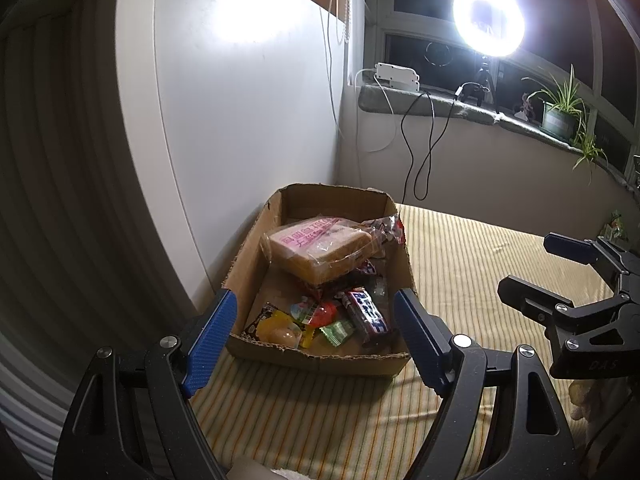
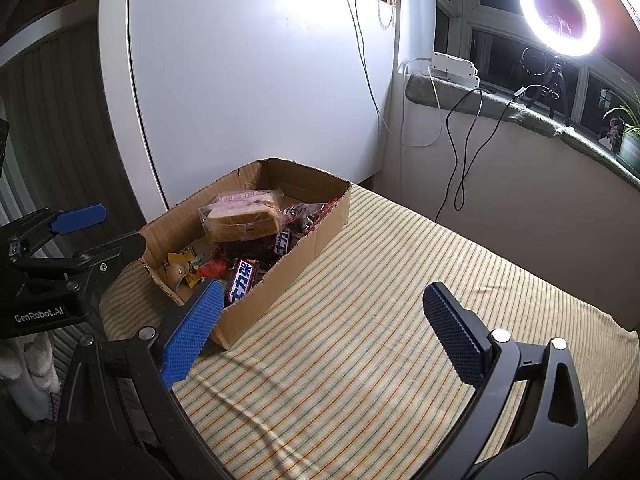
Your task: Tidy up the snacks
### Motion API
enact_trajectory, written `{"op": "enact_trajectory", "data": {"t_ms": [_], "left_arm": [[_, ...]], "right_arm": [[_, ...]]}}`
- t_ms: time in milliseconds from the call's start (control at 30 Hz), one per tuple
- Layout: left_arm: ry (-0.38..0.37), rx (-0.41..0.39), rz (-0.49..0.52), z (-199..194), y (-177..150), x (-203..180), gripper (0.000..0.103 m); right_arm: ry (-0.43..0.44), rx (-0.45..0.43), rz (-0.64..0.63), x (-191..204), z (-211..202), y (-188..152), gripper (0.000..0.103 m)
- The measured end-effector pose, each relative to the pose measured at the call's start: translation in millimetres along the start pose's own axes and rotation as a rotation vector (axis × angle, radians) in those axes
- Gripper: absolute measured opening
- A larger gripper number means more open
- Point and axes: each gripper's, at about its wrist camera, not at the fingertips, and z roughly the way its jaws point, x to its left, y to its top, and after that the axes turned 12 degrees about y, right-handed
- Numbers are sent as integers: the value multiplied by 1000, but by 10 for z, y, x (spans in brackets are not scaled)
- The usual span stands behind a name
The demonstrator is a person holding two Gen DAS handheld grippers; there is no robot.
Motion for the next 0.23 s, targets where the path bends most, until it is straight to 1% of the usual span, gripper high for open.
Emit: {"op": "enact_trajectory", "data": {"t_ms": [167,233], "left_arm": [[0,-18,26,-21,-23,-38,81],[-4,-13,24,-14,-33,-35,81]], "right_arm": [[10,2,7,-27,-11,-16,102],[1,2,9,-46,-12,-28,102]]}}
